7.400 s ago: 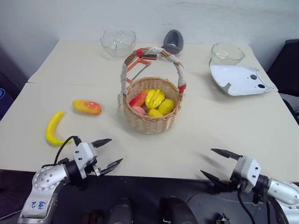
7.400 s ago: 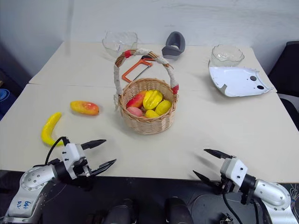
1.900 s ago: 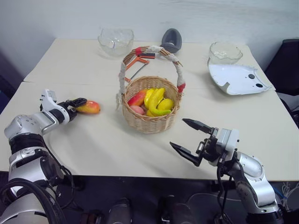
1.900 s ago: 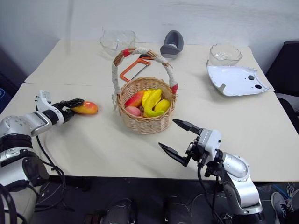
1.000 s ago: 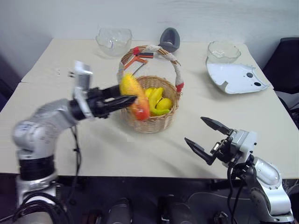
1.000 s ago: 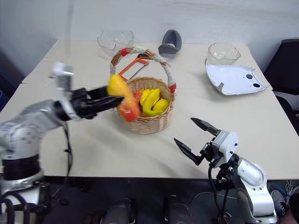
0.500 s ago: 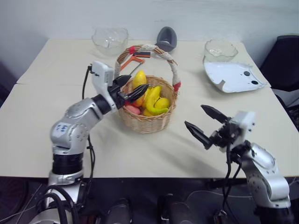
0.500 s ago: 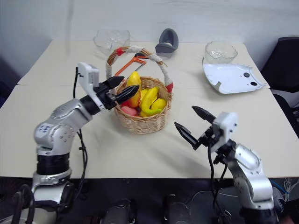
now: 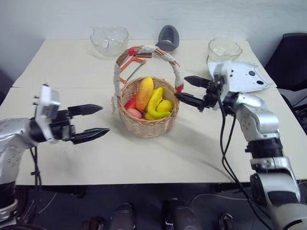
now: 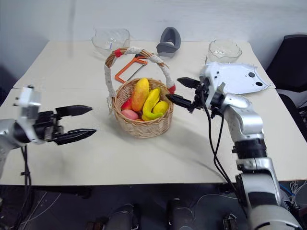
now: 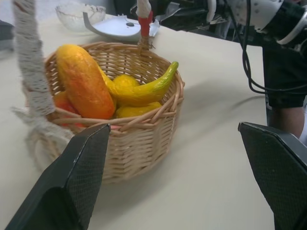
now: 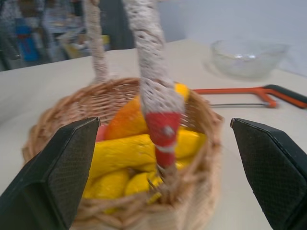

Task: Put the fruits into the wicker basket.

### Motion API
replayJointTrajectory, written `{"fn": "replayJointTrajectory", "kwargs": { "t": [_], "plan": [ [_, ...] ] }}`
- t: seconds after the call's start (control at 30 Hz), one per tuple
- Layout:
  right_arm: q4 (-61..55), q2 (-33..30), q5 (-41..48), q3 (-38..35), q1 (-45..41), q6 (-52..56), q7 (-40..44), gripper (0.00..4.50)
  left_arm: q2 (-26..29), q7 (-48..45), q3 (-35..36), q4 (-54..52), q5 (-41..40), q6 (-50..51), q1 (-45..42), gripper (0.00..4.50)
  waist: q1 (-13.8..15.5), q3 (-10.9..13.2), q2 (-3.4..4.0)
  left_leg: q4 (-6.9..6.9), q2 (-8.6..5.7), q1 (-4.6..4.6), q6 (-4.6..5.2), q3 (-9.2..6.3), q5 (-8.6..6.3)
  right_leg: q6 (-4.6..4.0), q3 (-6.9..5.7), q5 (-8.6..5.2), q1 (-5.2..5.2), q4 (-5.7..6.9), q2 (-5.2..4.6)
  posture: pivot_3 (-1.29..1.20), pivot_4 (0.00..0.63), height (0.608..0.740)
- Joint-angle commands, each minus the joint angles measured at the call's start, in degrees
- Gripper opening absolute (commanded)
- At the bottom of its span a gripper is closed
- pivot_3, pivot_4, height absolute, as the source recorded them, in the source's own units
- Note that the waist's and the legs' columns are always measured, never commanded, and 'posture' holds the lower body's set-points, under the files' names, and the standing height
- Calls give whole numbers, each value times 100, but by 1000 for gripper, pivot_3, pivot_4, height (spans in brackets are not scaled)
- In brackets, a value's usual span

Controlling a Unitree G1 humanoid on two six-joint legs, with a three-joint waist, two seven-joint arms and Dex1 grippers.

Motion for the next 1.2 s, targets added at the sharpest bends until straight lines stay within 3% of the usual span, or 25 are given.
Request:
{"fn": "replayJointTrajectory", "kwargs": {
  "t": [0.03,0.27,0.47,0.57,0.7,0.83,1.0,1.2],
  "plan": [
    [570,135,-200,137,-372,-251,653,4310,19,-82,314,-241,-249,6,280,4498,14,0,0,-1,-1,0,3,-1,-2,0,-1,0,0,0,-2,0,150,740],
    [878,163,-469,84,-476,-558,1122,2182,-203,170,283,-525,-331,-36,513,4500,22,1,1,3,-17,-13,20,-4,-13,2,-9,1,-7,2,-33,0,150,740],
    [-188,6,-104,-353,179,-509,1182,152,-368,246,-53,-495,-313,-90,315,4500,20,1,1,0,-16,-20,17,-4,-14,2,-15,1,-17,3,-32,0,150,740],
    [-1520,-196,263,-747,963,-86,777,138,-439,180,-284,-438,-328,-52,198,4500,50,0,1,11,-17,-61,17,-5,-14,4,-15,2,-56,13,-33,0,150,740],
    [-4026,-337,1168,-1902,2692,684,-496,138,-489,-156,-711,-177,-243,-123,-36,4500,68,1,3,11,-19,-85,15,-16,-10,5,-26,3,-76,15,-33,0,150,740],
    [-5230,-522,1551,-3015,3968,986,-1340,138,-565,-392,-1065,144,-141,-216,-336,4500,51,2,3,14,-24,-86,20,-14,-9,10,-25,6,-71,7,-33,0,150,740],
    [-5377,-568,1296,-4312,5265,504,-1703,138,-654,-617,-1456,611,35,-352,-776,4500,58,1,2,12,-23,-63,36,-13,-3,12,-18,15,-54,9,-22,0,150,740],
    [-4264,-439,973,-4830,5610,-283,-1871,138,-764,-796,-1777,1004,227,-436,-1175,4500,38,0,4,9,-16,-54,36,-6,12,8,8,29,-55,15,10,0,150,740]
  ]
}}
